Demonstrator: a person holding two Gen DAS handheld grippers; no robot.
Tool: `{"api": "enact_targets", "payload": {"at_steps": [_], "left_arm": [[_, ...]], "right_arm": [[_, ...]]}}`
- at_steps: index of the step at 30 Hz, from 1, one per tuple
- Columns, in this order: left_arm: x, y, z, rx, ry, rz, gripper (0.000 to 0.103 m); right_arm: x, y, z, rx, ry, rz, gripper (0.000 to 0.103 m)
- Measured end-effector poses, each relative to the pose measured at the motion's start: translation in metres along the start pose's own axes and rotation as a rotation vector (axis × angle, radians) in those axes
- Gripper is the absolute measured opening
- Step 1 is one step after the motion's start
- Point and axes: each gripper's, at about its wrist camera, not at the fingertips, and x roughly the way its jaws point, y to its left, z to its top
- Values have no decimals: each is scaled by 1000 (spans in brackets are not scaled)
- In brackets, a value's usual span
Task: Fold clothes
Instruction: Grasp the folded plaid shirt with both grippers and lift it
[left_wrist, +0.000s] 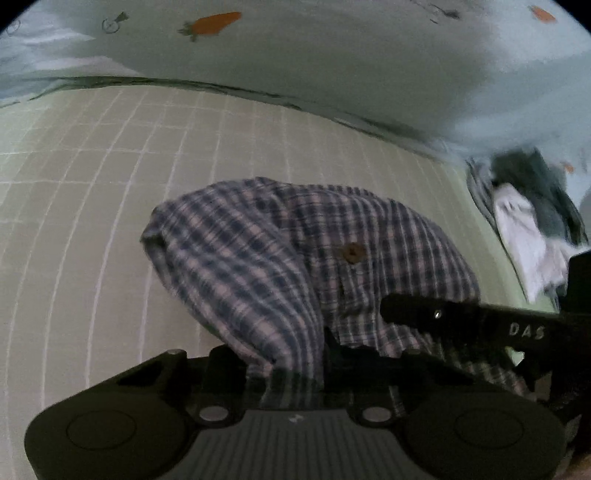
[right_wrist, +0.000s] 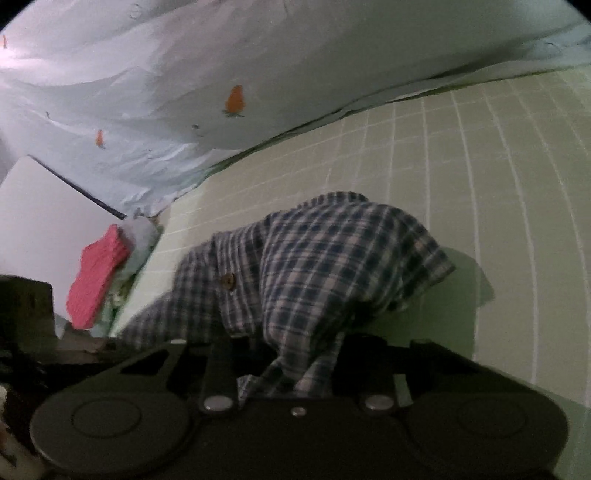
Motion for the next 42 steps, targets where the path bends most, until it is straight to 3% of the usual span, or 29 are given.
{"api": "enact_targets", "payload": {"at_steps": [5,11,16,21,26,31,37,42], "left_arm": [[-38,-22,-44,1,9,-12,29],[-86,-44,-83,31,-49,15,29],[-113,-48,-115,-7,-67,69,29],[-141,-29,-138,-48,-79,121,29],[-175,22,-149,-124,-128,162,29],[-212,103,-139,-146,-206,172,29],[-272,211,-91,-124,-359,212,29],[-322,296,-38,-189,-506,264,29]], "right_arm": [[-54,23,-45,2,-25,-2,31],[-102,32,-83,23,-74,55,31],[-116,45,-104,-26,-49,110,31],[-105,71,-116,-79,14,179,31],[-69,125,-117,-146,53,224,32],[-14,199,-103,-237,53,260,32],[78,300,-62,-310,14,361,33],[162,399,6,-463,18,455,36]]}}
